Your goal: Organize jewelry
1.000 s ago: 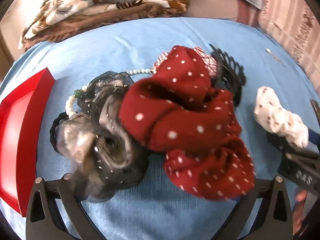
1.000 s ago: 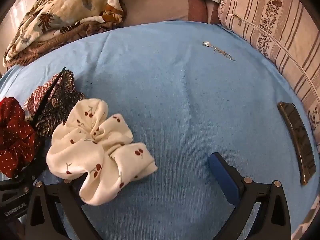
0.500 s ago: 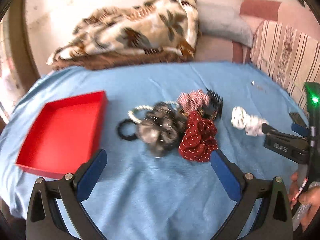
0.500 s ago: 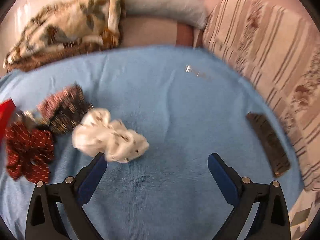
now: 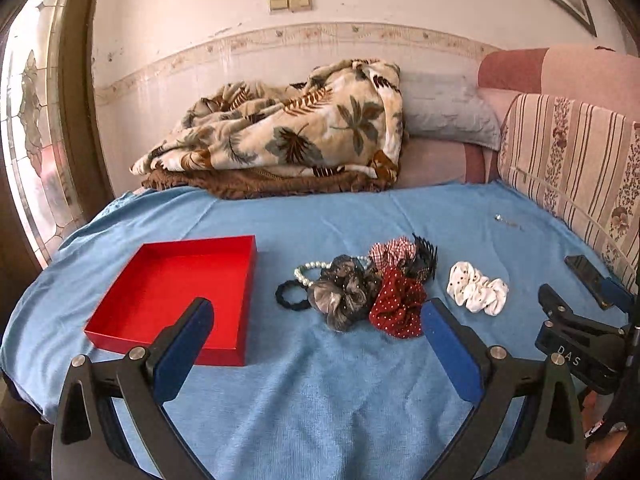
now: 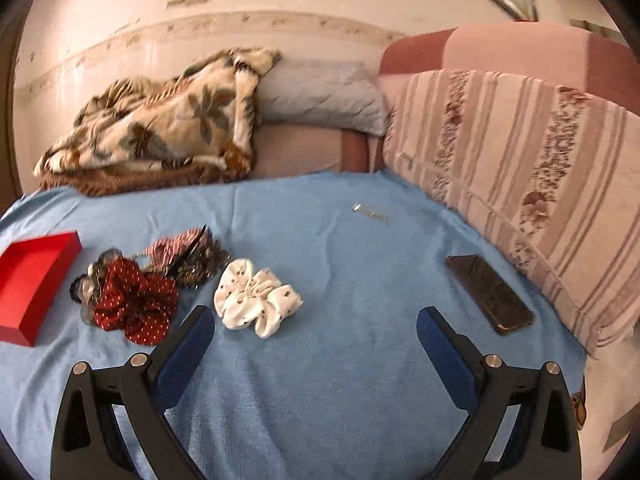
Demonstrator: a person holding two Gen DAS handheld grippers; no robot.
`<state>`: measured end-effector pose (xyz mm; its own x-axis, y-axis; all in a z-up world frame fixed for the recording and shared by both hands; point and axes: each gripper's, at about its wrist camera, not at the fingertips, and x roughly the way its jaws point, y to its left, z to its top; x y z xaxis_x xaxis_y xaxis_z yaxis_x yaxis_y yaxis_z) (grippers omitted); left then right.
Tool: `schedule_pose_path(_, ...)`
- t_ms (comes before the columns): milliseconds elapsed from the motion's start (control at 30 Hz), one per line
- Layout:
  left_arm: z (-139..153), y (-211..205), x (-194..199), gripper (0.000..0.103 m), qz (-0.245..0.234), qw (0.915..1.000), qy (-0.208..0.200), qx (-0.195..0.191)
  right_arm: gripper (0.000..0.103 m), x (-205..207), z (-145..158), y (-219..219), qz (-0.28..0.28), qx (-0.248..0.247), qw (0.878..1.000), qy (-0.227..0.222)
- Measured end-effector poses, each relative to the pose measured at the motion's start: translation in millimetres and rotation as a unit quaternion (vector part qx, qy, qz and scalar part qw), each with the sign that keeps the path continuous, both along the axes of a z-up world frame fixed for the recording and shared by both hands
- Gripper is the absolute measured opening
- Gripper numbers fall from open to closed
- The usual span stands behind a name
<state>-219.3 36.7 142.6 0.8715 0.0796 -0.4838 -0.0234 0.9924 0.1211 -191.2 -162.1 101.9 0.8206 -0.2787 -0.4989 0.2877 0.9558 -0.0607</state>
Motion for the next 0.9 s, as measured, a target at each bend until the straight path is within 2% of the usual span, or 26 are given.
schedule_pose_path(167, 5.5, 1.7, -9.5, 0.103, -0.004, 0.9999, -0.002, -0.012, 0.102, -6.2, 3.4, -5.5, -0.018, -0.006, 1.000, -0.008)
schedule_pose_path(367, 0.7, -0.3, -15.7, 0.103, 0.000, 1.0000, 0.000, -0.010, 0.102, -8.7, 2.5, 5.8, -0.001, -0.025, 1.000, -0.012)
schedule_pose_path(667, 2.9, 2.3, -18.0, 0.103, 0.001, 0.9999, -0.011, -0.013, 0.102, -16.8, 8.0, 33.1, 0.035, -0.085, 0.995, -0.039)
schedule_pose_path(900, 4.6, 5.2, -17.3, 0.103, -0.007, 0.9997, -0.017, -0.018, 0.102, -15.5, 6.3, 33.6, 0.037, -0.082, 0.995, -0.035)
